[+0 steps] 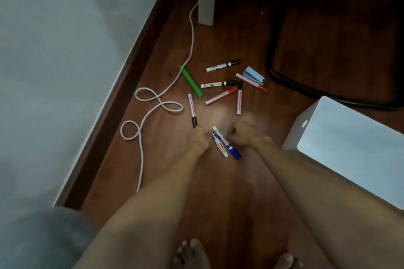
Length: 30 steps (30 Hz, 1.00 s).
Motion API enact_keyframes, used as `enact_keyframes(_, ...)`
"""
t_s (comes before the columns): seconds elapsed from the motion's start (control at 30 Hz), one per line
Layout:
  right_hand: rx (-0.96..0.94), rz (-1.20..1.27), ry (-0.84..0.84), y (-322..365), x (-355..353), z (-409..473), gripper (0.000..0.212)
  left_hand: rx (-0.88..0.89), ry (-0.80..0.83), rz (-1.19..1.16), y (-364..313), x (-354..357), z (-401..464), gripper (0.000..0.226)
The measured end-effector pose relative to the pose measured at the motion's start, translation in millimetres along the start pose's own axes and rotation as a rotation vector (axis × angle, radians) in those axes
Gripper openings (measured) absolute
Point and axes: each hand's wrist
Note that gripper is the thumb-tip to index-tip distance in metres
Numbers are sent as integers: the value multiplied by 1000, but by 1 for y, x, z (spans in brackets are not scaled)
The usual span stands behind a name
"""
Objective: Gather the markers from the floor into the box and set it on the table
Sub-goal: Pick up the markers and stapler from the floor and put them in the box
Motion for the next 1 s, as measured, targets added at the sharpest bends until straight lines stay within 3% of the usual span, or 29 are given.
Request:
enact_keyframes(0.07,4,106,13,-7,13,8,13,-27,-32,-109,5,18,7,41)
enact_keyframes(0.2,34,195,-1,-12,27,7,24,-161,36,-272,6,46,6,61)
enact_keyframes(0.3,67,230,-11,-9,29,4,35,-146,22,-246,-1,50,5,52)
enact_keyframes(0.43,124,267,-14,-6,29,-12,41,-56,1,-170,-13,45,-8,42)
enact_keyframes(0.6,154,375,-76,-4,-13,-38,27,47,-20,-127,-55,18,-28,40)
enact_keyframes(0.77,187,382,-268,-12,-103,-83,40,300,-113,-4,-131,-14,-62,36)
enact_keyframes(1.0,309,451,-502,-69,-175,-167,36,566,-3,-7,-223,12,-111,38)
Point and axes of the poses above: each hand's wrist, its own z-axis towards the middle knuckle, its own x-axis out of the palm, y = z × x, and after that the axes turned 7 degrees about y, right-handed
